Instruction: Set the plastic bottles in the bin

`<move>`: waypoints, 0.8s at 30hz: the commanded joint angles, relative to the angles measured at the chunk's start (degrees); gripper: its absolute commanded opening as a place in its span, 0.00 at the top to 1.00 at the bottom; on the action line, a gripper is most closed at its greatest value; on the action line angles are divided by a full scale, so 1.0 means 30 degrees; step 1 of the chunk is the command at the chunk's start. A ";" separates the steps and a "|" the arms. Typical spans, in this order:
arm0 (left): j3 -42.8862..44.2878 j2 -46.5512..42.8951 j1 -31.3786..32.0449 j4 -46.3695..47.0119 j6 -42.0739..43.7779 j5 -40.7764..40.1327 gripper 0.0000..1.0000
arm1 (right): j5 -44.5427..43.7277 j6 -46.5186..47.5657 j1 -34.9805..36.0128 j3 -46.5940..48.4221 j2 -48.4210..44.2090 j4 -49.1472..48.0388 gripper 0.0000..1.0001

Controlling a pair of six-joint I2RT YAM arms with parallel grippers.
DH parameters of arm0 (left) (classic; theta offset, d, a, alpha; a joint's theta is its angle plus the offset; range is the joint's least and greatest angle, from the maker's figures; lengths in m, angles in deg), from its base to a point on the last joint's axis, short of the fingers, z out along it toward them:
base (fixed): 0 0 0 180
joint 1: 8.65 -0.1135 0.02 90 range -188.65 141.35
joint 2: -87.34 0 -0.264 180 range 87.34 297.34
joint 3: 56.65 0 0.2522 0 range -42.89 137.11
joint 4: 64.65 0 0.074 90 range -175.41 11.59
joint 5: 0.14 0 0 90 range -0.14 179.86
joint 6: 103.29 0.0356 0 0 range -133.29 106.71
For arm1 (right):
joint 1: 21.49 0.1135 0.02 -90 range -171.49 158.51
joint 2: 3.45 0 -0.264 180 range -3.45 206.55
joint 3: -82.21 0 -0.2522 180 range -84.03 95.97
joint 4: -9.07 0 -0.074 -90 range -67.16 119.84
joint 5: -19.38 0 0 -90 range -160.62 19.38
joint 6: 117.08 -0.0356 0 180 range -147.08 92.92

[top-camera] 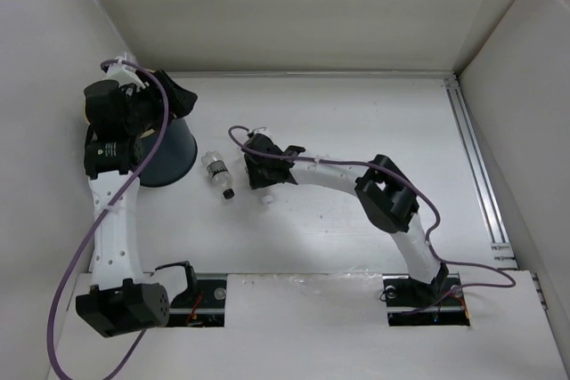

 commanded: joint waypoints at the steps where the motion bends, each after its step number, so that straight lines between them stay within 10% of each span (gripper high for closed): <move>1: -0.0377 0.0392 -0.0021 0.2064 -0.0441 0.2722 0.00 | -0.1071 -0.0463 -0.0988 -0.1774 -0.1087 0.0515 0.79; 7: 0.0674 0.2383 0.4325 0.3092 -0.0678 0.2034 0.00 | 0.1350 -0.0847 -0.3302 -0.6082 -0.6592 -0.1393 1.00; 18: 0.2172 0.7247 1.0640 0.8624 -0.3546 0.4659 0.00 | 1.3920 -0.0554 -0.9076 -1.0629 -1.6148 -0.5966 1.00; 24: 0.2348 0.8334 1.1871 1.2458 -0.5216 0.6385 0.00 | 1.4573 -0.0730 -0.9078 -1.0278 -1.7469 -0.5966 1.00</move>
